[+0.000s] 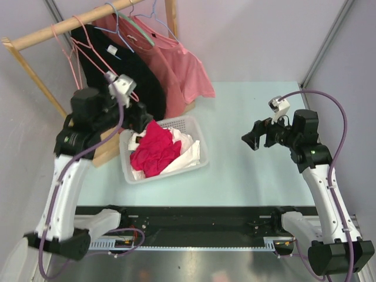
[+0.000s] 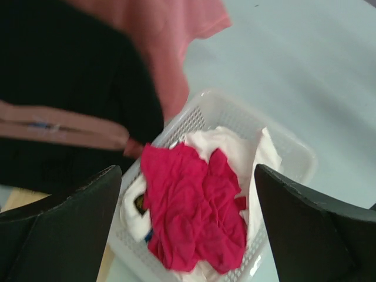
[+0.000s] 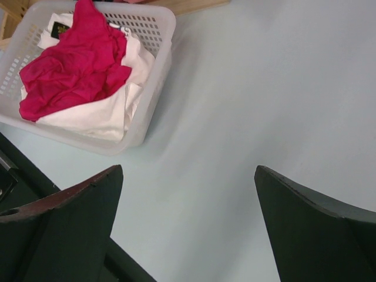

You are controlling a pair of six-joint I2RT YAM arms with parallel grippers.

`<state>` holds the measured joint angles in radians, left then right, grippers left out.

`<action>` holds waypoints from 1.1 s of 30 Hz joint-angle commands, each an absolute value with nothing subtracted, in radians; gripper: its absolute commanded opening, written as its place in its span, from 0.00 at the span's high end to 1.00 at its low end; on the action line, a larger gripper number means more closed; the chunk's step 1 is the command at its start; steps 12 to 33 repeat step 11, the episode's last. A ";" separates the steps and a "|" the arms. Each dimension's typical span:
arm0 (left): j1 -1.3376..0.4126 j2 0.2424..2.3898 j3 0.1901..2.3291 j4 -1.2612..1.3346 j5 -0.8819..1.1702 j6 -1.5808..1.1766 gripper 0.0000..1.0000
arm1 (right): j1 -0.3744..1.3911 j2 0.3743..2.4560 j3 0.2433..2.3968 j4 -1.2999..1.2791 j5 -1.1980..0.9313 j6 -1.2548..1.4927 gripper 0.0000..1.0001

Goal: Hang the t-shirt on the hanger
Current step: Reset both arms

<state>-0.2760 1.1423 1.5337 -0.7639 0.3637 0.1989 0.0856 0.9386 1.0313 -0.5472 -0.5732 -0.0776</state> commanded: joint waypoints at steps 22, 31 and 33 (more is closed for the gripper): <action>0.143 0.609 1.083 -0.641 0.374 0.015 0.00 | 0.057 0.908 0.957 -0.517 -0.577 -0.049 0.00; 0.143 0.609 1.083 -0.641 0.374 0.015 0.00 | 0.057 0.908 0.957 -0.517 -0.577 -0.049 0.00; 0.143 0.609 1.083 -0.641 0.374 0.015 0.00 | 0.057 0.908 0.957 -0.517 -0.577 -0.049 0.00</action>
